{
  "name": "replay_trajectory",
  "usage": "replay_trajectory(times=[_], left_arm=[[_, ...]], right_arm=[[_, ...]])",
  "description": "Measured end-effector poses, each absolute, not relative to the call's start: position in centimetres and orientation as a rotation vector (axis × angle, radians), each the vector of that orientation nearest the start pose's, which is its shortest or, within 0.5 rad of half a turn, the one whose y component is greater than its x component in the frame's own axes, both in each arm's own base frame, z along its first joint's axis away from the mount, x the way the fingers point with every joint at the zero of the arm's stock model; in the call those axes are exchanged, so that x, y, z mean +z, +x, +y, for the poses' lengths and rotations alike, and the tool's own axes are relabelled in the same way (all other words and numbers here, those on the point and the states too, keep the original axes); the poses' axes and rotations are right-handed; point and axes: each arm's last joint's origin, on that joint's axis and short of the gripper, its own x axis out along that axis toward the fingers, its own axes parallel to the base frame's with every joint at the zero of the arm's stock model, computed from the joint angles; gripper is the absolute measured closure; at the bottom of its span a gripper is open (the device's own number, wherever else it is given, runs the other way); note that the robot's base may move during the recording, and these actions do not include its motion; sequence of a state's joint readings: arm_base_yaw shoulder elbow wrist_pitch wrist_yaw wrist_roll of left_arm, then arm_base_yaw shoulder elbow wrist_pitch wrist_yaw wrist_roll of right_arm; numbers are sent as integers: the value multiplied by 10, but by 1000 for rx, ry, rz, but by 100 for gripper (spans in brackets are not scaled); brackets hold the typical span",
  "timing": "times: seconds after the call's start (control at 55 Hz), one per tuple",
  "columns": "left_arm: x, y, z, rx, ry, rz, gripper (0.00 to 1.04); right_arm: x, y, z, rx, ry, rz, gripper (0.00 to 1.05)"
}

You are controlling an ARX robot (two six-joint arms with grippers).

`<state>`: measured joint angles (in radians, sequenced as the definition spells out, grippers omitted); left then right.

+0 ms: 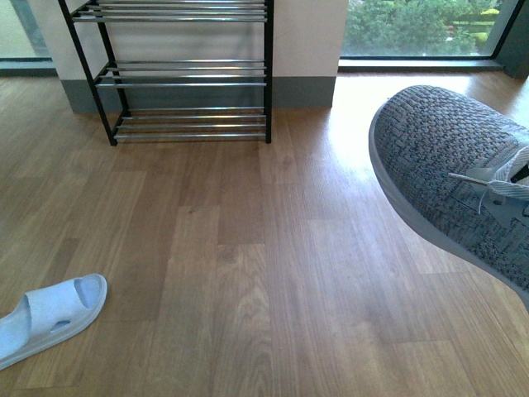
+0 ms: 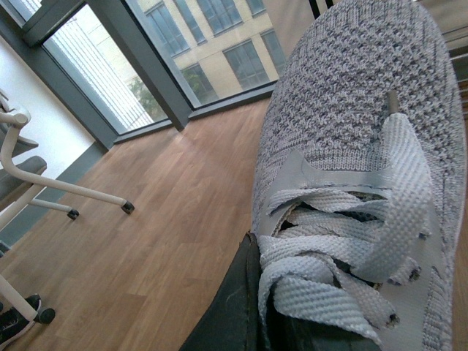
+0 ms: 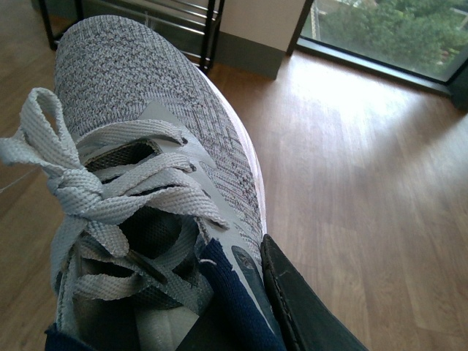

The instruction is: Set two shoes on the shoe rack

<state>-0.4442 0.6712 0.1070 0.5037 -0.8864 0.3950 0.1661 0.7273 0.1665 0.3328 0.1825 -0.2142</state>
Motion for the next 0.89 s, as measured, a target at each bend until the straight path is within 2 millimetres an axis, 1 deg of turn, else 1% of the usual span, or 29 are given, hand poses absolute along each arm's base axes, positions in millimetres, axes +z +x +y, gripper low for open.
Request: replay_trajectory(times=[0.455,0.892], left_arm=[[182,134,-38,446,425,137,103],[182,134,-39,424,426,133,103]], right_arm=[[178,155,22,31,-252,224,103],[178,155,21,9,-256,224,103]])
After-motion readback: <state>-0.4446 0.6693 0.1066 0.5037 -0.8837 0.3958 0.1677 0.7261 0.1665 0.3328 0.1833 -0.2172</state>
